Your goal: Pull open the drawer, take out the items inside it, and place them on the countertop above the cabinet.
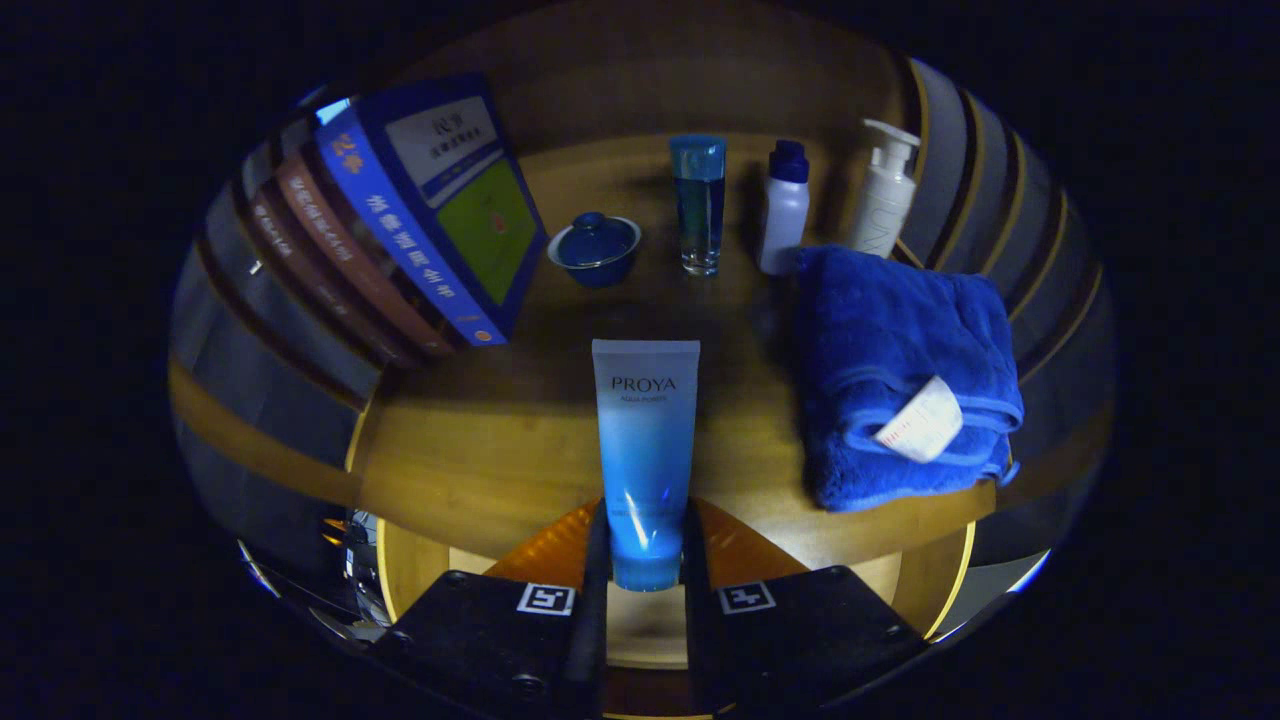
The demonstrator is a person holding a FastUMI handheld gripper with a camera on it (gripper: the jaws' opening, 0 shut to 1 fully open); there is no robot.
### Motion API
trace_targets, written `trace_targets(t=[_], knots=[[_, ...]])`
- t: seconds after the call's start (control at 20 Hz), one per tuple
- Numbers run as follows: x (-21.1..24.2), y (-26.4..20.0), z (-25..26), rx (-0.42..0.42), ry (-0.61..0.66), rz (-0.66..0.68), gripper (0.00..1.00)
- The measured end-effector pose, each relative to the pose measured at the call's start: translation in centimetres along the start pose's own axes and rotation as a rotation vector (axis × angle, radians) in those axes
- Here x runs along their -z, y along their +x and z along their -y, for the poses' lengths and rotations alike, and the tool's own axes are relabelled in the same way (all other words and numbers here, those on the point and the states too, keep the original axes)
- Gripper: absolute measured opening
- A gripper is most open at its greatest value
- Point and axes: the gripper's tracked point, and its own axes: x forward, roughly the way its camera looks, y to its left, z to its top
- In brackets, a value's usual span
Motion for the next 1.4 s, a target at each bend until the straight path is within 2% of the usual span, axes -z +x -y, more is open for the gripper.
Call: trace_targets(t=[0.2, 0.35, 0.4, 0.6, 1.0, 1.25, 1.4], knots=[[-0.7, 2.1, 0.9, 0.033, 0.026, -0.022, 0.37], [-1.1, 2.3, 1.0, 0.034, 0.03, -0.017, 0.42], [-1.2, 2.6, 1.1, 0.035, 0.03, -0.013, 0.48], [-1.2, 1.4, 1.4, 0.043, 0.022, 0.002, 1.0], [0.1, -3.9, 0.8, 0.031, -0.009, 0.129, 1.0], [3.0, -9.0, 0.0, -0.002, -0.017, 0.255, 1.0], [4.7, -12.9, -0.1, -0.01, -0.025, 0.378, 0.99]])
